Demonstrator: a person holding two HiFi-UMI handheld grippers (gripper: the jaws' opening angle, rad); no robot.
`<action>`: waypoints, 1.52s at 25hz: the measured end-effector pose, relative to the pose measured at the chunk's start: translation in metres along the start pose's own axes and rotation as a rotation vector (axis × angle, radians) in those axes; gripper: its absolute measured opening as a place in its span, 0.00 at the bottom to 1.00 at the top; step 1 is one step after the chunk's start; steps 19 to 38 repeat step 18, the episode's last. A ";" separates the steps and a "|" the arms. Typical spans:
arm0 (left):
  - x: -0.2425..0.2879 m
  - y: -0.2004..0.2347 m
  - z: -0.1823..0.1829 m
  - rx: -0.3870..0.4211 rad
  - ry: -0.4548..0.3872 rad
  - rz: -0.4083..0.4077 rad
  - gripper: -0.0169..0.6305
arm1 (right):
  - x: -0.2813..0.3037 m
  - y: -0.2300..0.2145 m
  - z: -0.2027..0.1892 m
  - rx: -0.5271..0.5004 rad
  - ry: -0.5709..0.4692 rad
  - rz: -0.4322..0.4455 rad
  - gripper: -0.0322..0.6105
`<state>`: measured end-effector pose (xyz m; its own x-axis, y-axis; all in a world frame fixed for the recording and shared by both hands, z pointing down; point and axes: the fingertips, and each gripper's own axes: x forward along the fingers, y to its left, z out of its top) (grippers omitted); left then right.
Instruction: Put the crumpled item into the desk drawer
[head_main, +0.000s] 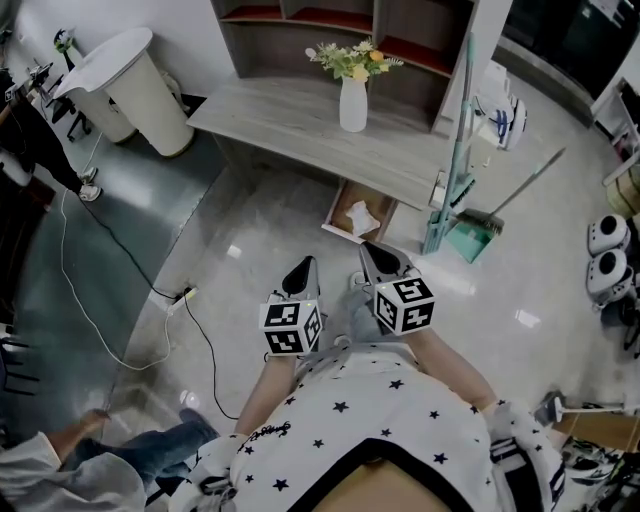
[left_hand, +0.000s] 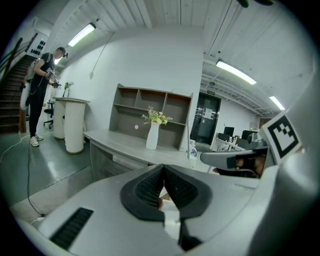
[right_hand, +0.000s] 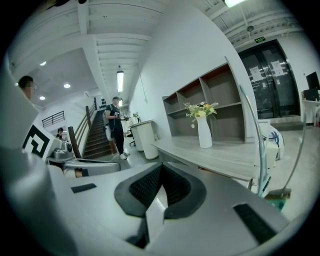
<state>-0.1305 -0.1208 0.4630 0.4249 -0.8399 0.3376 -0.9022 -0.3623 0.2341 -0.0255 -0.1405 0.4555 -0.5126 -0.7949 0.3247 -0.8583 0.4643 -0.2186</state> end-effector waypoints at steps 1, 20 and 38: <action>0.000 0.000 0.000 0.000 0.001 0.000 0.05 | 0.000 0.000 0.000 -0.001 0.000 0.001 0.04; 0.003 -0.002 -0.001 -0.005 0.006 0.005 0.05 | 0.000 0.002 0.005 0.004 -0.019 0.025 0.04; 0.003 -0.002 -0.001 -0.005 0.006 0.005 0.05 | 0.000 0.002 0.005 0.004 -0.019 0.025 0.04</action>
